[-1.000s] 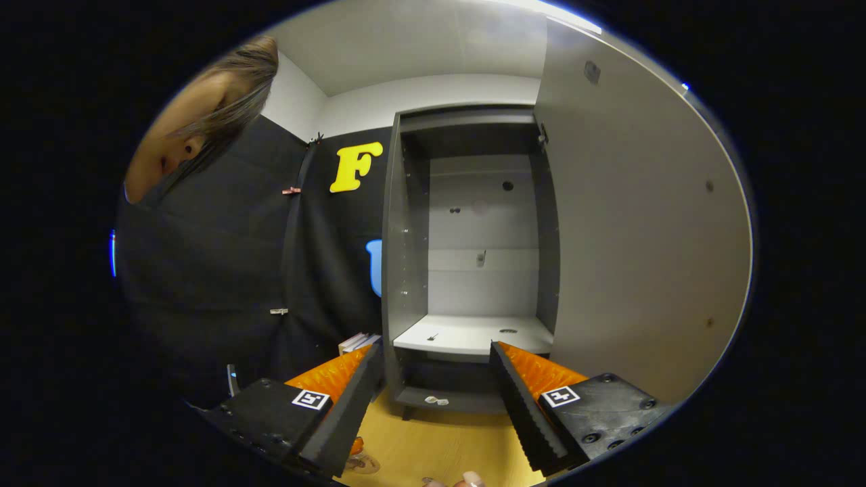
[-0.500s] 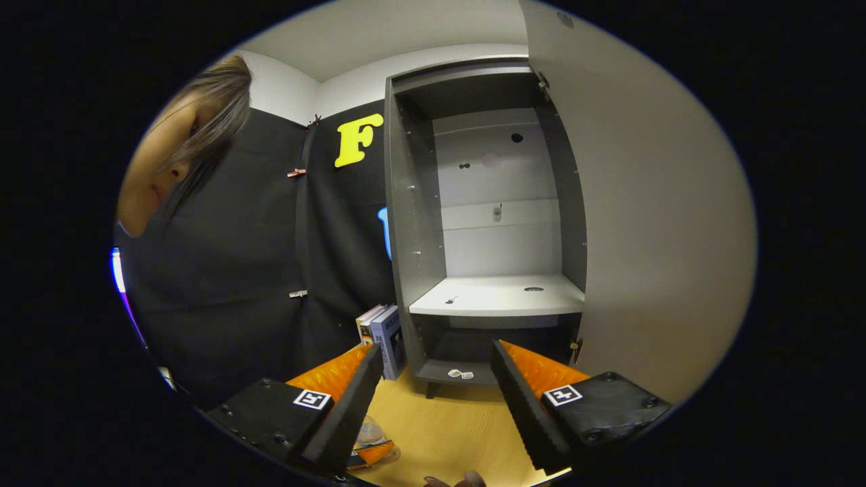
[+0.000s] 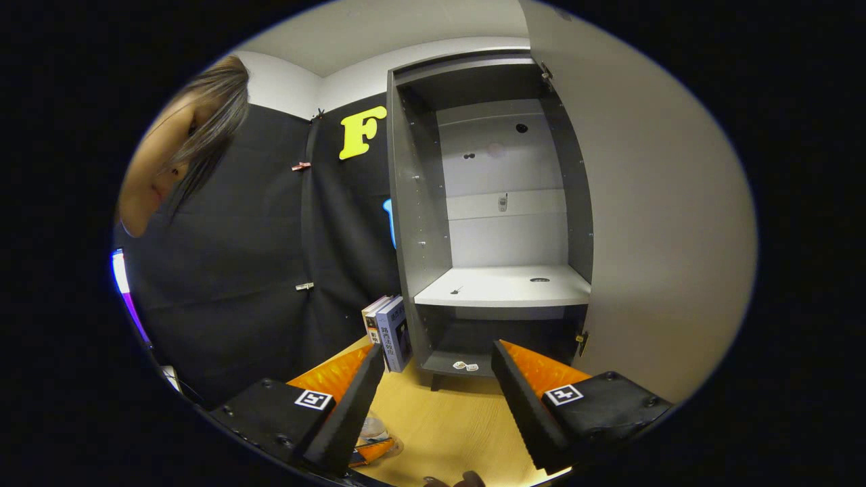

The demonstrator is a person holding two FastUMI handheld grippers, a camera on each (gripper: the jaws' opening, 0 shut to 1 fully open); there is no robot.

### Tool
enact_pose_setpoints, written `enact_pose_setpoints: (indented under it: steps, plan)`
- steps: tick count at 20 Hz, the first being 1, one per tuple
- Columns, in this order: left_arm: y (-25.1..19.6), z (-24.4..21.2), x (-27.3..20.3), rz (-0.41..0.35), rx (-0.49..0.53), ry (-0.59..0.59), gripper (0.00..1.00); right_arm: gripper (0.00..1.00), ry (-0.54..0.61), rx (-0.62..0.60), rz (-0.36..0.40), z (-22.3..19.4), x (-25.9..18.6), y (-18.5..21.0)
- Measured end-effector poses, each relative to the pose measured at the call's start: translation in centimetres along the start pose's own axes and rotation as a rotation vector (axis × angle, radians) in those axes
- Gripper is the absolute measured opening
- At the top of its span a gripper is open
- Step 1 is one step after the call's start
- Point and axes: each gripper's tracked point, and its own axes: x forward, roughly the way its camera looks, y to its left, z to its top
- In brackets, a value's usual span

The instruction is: Open the cabinet door with the right hand, grasp the bottle in the cabinet with the left hand and place it on the coaster, then close the cabinet door with the right hand.

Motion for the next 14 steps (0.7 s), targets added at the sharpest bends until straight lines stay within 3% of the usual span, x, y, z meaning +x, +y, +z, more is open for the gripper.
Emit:
enact_pose_setpoints:
  steps: [6, 14]
  plan:
    - [0.1, 4.6, 0.5, 0.007, 0.042, -0.043, 0.94, 0.99, -0.024, -0.024, -0.032, 1.9, -1.6, -0.5]
    - [-1.4, 19.3, -0.5, -0.084, 0.081, -0.152, 0.94, 0.98, -0.014, -0.052, -0.102, 4.5, -7.9, -1.7]
